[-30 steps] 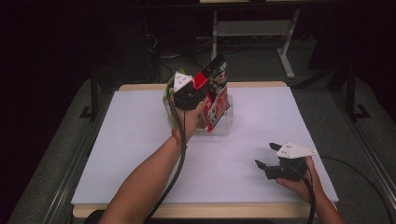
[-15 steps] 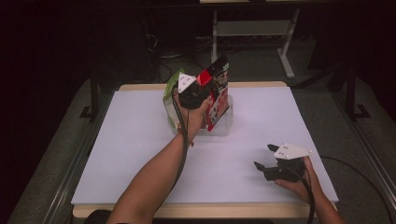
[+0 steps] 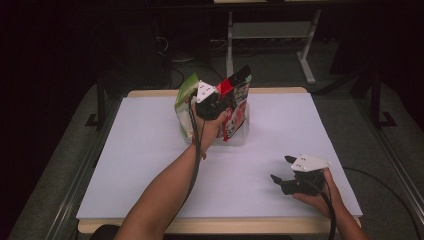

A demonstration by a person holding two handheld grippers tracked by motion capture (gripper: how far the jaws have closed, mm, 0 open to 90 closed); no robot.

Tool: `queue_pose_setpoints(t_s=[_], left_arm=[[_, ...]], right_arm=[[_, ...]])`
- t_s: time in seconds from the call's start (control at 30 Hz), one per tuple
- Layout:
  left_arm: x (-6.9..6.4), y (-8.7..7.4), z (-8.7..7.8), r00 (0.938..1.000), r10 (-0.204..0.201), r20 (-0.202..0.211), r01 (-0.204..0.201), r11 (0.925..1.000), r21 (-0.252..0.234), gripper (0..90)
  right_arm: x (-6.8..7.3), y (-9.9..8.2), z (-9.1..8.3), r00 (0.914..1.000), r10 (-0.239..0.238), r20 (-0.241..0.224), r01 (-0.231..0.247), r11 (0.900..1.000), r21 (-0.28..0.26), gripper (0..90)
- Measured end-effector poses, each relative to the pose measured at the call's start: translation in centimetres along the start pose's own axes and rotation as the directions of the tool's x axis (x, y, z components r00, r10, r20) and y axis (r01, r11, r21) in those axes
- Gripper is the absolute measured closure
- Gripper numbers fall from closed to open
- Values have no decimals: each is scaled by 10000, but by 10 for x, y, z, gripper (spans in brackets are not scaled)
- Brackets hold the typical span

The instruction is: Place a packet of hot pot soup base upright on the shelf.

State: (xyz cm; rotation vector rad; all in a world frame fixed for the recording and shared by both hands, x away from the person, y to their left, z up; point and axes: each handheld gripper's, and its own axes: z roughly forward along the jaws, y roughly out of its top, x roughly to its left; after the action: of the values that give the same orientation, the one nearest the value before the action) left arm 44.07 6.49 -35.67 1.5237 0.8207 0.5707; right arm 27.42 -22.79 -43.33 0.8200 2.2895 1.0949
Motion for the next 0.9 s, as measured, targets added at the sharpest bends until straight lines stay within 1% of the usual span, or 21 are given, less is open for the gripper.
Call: queue_pose_setpoints(t_s=[0.07, 0.13, 0.17, 0.2, 0.27, 0.37, 0.4, 0.43, 0.47, 0.5, 0.53, 0.57, 0.6, 0.63, 0.67, 0.77, 0.83, 0.9], left_arm=[[0, -1, -1, 9998, 16, 174, -16, 10000, 16, 772], [-2, -1, 0, 9986, 501, 185, -504, 9986, 131, 766], [-2, -1, 0, 9980, 568, 265, -573, 9982, 189, 766], [-1, -3, 0, 9985, 467, 285, -474, 9986, 243, 761], [1, -4, 1, 9982, 555, 226, -564, 9977, 378, 757], [3, -7, 2, 9984, 547, 130, -552, 9974, 454, 756], [4, -9, 3, 9983, 565, 138, -571, 9969, 545, 755], [4, -12, 4, 9976, 679, 139, -688, 9947, 766, 755], [2, -18, 6, 9952, 980, 63, -981, 9905, 969, 756], [1, -23, 4, 9944, 1055, 48, -1056, 9920, 693, 757], [0, -24, 3, 9961, 875, 140, -882, 9941, 637, 758], [0, -24, 3, 9966, 799, 220, -812, 9945, 660, 757], [-1, -24, 3, 9956, 913, 227, -926, 9933, 684, 755], [-2, -24, 2, 9932, 1145, 214, -1158, 9905, 740, 754], [-3, -25, 1, 9924, 1201, 261, -1218, 9899, 728, 752], [0, -28, -1, 9928, 1176, 245, -1191, 9903, 721, 745], [3, -30, -1, 9946, 1021, 205, -1033, 9919, 733, 740], [4, -32, -2, 9940, 1082, 187, -1094, 9910, 774, 736]], right_arm=[[0, 0, 0, 10000, -42, 7, 42, 10000, 15, 204], [0, 1, 0, 10000, -35, -38, 35, 10000, -23, 205], [0, 0, 0, 10000, -25, -24, 25, 10000, 8, 206], [1, 0, 0, 10000, -17, -24, 17, 10000, 36, 206], [1, 0, 1, 10000, -14, -72, 14, 10000, 53, 207], [3, 1, 2, 9999, -87, -94, 88, 9999, 90, 208], [3, 1, 2, 9999, -88, -106, 89, 9999, 81, 208], [3, 1, 3, 9999, -101, -114, 101, 9999, 69, 208], [2, 1, 3, 9999, -97, -113, 98, 9999, 84, 208], [2, 1, 3, 9999, -53, -115, 54, 9999, 135, 209], [2, 0, 3, 9999, -42, -120, 44, 9999, 128, 208], [2, 0, 3, 9999, -20, -122, 21, 9999, 98, 209], [2, 0, 2, 9999, 1, -116, 0, 10000, 85, 209], [1, 0, 3, 10000, -6, -98, 7, 10000, 81, 209], [0, 0, 3, 10000, 13, -99, -12, 10000, 89, 208], [1, 0, 3, 9999, 7, -143, -6, 10000, 98, 209], [2, 1, 3, 9999, -19, -159, 21, 9999, 117, 209], [2, 1, 3, 9999, -16, -152, 18, 9999, 120, 209]])
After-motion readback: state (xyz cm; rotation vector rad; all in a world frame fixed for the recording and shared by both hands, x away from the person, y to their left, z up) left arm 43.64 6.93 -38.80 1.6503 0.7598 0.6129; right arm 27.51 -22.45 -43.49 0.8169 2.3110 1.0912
